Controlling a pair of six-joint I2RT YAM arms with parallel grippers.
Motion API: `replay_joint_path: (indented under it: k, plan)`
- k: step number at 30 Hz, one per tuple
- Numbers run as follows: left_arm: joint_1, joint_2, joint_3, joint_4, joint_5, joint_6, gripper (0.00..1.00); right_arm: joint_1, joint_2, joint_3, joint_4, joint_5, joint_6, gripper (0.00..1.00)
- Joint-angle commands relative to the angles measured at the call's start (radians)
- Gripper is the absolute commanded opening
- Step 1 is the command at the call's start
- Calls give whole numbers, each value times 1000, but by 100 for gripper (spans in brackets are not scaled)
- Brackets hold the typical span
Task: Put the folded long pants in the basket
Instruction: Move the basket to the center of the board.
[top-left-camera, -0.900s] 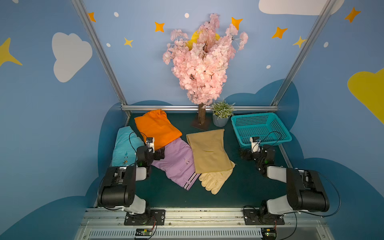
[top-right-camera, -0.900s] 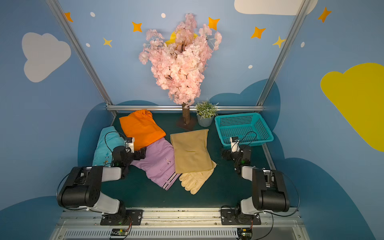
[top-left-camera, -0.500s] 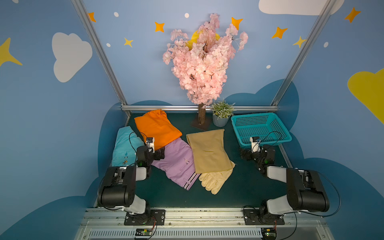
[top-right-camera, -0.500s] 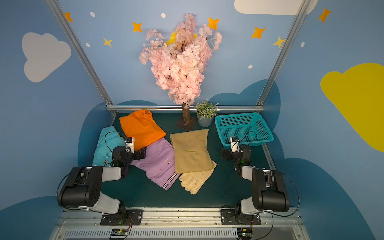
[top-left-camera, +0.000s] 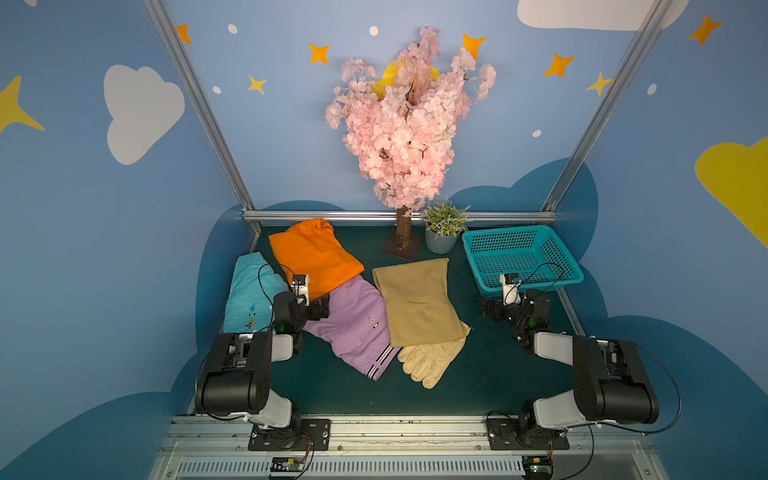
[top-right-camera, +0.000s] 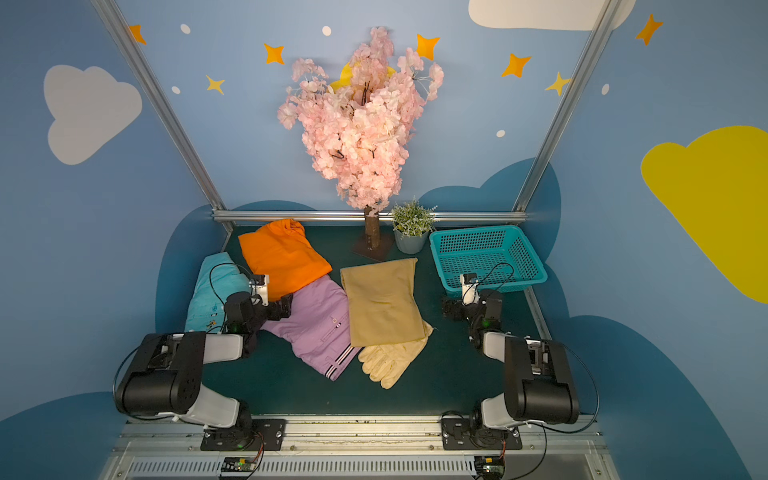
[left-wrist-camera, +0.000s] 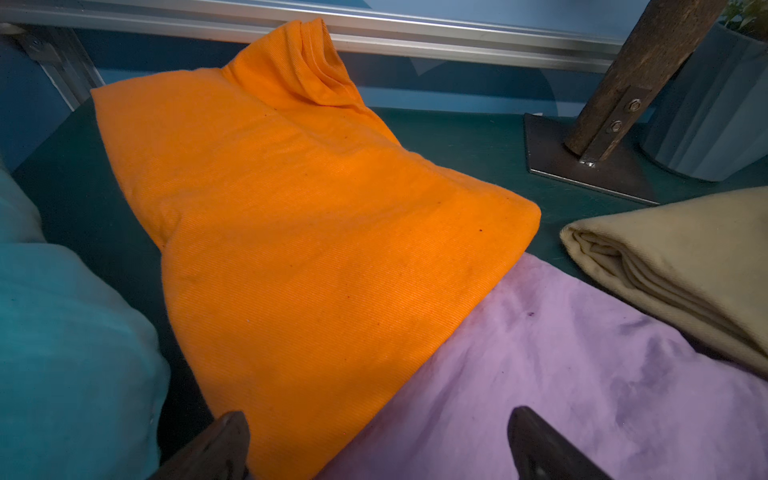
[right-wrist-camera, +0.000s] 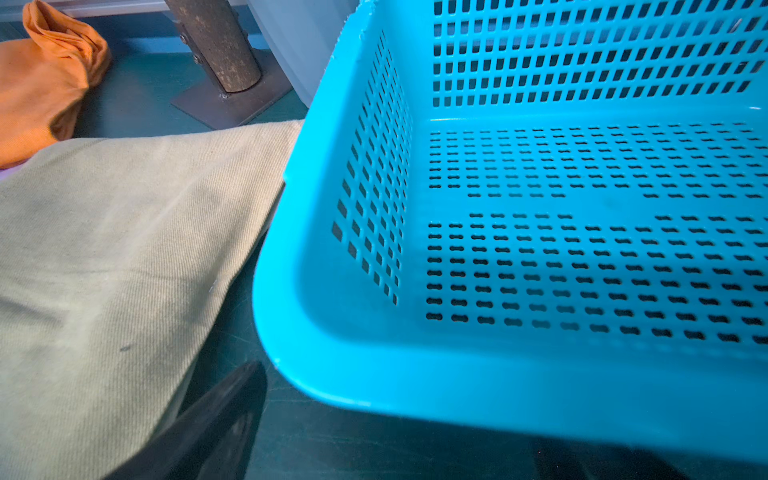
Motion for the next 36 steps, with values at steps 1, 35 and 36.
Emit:
replay_joint_path:
  k: [1,35,36]
  plan:
    - [4,15,24,28,13,13,100,-4,8,23,25,2,-5,98]
    - [-290,-577,344,-1328,317,-594,82,140,-227,608,-1207,98,396,84]
    - [-312,-561,374,-1375,294,-575,82,147,-170,665,-1244,117,382,84]
